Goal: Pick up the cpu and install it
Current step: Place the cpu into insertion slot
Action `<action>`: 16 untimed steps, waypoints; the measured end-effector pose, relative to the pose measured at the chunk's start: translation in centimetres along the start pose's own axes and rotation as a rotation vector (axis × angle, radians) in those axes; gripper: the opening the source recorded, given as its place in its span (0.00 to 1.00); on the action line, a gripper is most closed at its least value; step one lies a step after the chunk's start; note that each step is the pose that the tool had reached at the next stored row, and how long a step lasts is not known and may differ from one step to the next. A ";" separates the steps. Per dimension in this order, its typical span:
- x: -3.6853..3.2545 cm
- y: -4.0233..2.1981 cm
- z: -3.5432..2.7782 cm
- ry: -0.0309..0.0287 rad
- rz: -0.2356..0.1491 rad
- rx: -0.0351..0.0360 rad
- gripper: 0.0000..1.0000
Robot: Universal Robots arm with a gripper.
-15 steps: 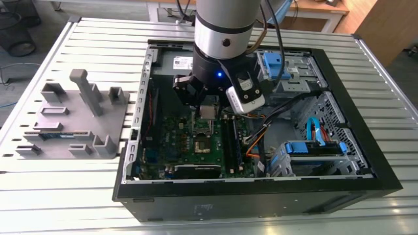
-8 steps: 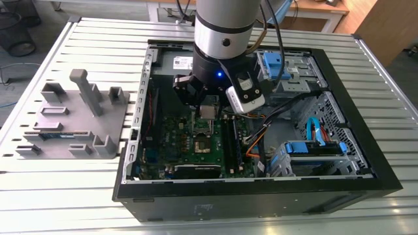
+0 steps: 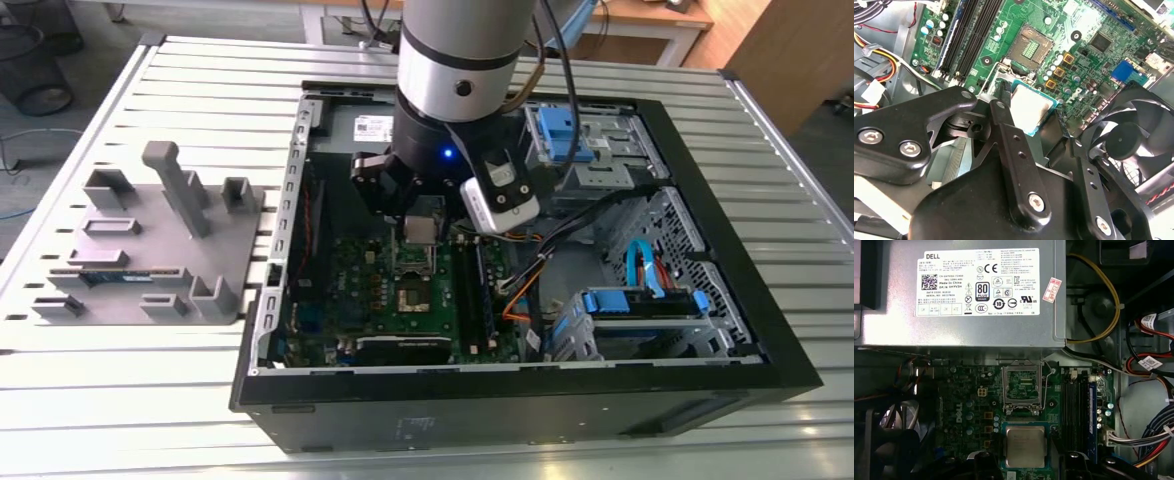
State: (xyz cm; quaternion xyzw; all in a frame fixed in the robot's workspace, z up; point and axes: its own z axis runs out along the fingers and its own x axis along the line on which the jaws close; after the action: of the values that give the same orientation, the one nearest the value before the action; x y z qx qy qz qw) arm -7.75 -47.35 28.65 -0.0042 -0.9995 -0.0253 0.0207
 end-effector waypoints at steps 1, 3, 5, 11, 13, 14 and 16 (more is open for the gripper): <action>0.00 -0.01 0.02 0.0000 0.000 0.0000 0.47; 0.01 -0.04 0.11 -0.0001 0.000 0.0000 0.47; 0.07 -0.07 0.24 -0.0006 0.000 0.0000 0.47; 0.35 -0.32 0.82 -0.0048 0.000 0.0000 0.47; 0.41 -0.44 1.09 -0.0067 0.000 0.0000 0.47; 0.44 -0.49 1.23 -0.0075 0.000 -0.0001 0.47; 0.50 -0.60 1.50 -0.0091 0.000 0.0000 0.47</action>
State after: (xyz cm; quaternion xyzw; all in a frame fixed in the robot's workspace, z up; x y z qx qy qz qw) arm -8.32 -47.87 27.15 -0.0040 -0.9995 -0.0253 0.0161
